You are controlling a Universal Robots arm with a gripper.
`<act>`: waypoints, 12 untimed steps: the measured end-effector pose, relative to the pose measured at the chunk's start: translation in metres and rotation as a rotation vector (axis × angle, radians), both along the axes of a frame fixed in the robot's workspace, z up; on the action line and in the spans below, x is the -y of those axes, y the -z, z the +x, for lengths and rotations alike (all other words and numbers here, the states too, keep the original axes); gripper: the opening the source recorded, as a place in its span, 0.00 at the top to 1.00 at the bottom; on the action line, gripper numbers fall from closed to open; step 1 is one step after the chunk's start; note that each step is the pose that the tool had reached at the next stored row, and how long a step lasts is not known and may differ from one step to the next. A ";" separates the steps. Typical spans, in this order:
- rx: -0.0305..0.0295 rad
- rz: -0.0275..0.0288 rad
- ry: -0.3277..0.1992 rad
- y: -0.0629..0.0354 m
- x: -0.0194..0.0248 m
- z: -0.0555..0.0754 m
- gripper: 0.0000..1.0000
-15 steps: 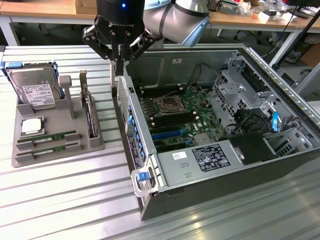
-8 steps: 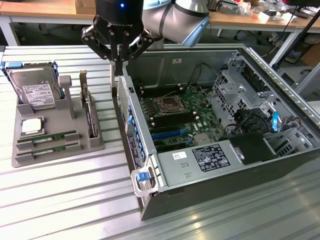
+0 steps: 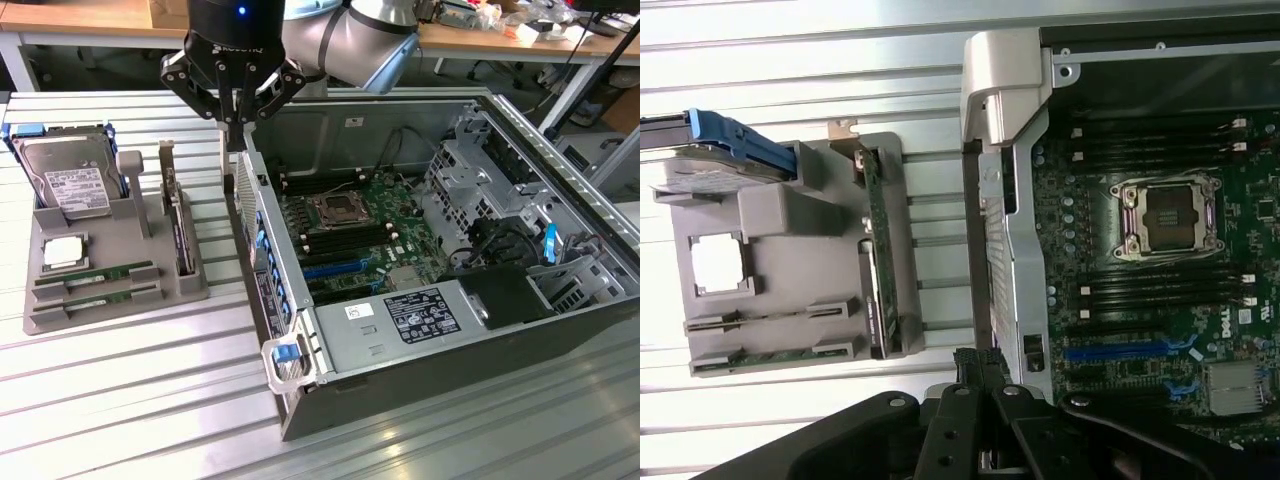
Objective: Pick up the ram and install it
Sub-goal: 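Reach for the ram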
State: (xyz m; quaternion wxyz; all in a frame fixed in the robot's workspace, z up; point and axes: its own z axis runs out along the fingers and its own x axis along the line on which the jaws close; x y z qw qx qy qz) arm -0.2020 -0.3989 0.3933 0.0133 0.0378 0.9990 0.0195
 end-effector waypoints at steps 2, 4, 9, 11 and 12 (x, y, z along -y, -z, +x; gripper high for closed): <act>0.0000 -0.0001 0.000 0.0000 0.0000 -0.001 0.89; 0.0000 -0.0002 0.000 0.0000 0.0000 -0.001 0.89; 0.0000 -0.0004 0.000 0.0000 0.0000 -0.002 0.89; 0.0000 -0.0004 0.000 0.0000 0.0000 -0.003 0.89; 0.0000 -0.0004 0.000 0.0000 0.0000 -0.003 0.89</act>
